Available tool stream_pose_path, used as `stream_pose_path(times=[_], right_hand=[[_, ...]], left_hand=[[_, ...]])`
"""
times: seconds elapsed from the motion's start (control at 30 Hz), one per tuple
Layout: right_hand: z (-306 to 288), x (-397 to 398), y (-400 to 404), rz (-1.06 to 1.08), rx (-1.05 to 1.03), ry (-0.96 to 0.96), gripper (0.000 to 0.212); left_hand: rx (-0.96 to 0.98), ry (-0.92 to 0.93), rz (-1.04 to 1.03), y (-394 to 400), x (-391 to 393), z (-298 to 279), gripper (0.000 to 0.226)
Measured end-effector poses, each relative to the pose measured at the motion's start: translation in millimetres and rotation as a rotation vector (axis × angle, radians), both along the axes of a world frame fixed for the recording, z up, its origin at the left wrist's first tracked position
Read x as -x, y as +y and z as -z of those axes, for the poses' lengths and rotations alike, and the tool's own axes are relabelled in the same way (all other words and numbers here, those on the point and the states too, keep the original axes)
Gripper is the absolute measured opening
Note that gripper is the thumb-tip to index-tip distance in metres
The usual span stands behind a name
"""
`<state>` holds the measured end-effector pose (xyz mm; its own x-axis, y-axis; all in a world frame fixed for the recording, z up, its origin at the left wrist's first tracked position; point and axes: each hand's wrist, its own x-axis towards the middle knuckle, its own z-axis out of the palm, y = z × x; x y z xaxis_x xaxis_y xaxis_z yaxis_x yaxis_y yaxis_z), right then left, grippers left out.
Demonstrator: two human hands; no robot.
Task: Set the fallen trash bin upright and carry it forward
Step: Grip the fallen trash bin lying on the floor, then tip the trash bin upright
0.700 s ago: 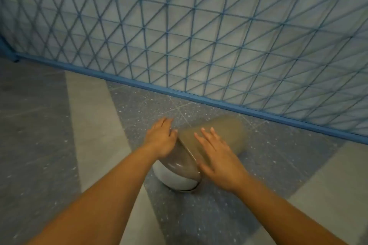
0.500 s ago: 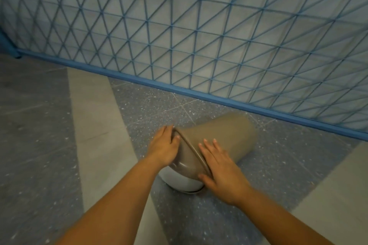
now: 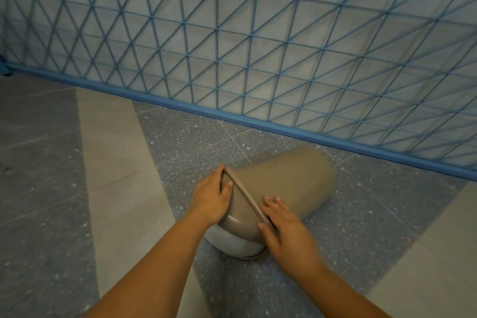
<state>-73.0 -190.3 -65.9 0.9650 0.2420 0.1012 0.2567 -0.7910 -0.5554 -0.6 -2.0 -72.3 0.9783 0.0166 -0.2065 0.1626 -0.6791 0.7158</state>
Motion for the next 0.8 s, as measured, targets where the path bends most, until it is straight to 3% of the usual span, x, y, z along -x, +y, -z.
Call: stream_pose_path(times=[0.17,0.3,0.47,0.57,0.7,0.8], right_hand=[[-10.7,0.9,12.3,0.153,-0.136,0.051,0.033],[-34.5,-7.4,10.7,0.272,-0.233,-0.027,0.022],[-67.8,-25.5,-6.4,0.457,-0.443,0.034,0.019],[-82.6,-34.0,-16.7,0.555,-0.692,0.156,0.020],[-90.5,-39.1,-36.3,0.714,-0.978,0.344,0.020],[-85.2,-35.4,-50.3,0.816,-1.062,0.518,0.022]], left_hand=[[0.042,0.026,-0.005,-2.0,-3.1,-3.6,0.060],[0.080,0.026,-0.017,-1.3,-11.0,-21.6,0.059],[0.158,-0.217,0.012,-11.8,-27.7,-81.8,0.042],[0.197,-0.359,0.023,-23.7,-29.5,-112.6,0.050],[-0.103,-0.555,0.042,-36.2,-27.9,-131.2,0.057],[-0.307,-0.587,0.092,-43.4,-28.3,-127.1,0.052]])
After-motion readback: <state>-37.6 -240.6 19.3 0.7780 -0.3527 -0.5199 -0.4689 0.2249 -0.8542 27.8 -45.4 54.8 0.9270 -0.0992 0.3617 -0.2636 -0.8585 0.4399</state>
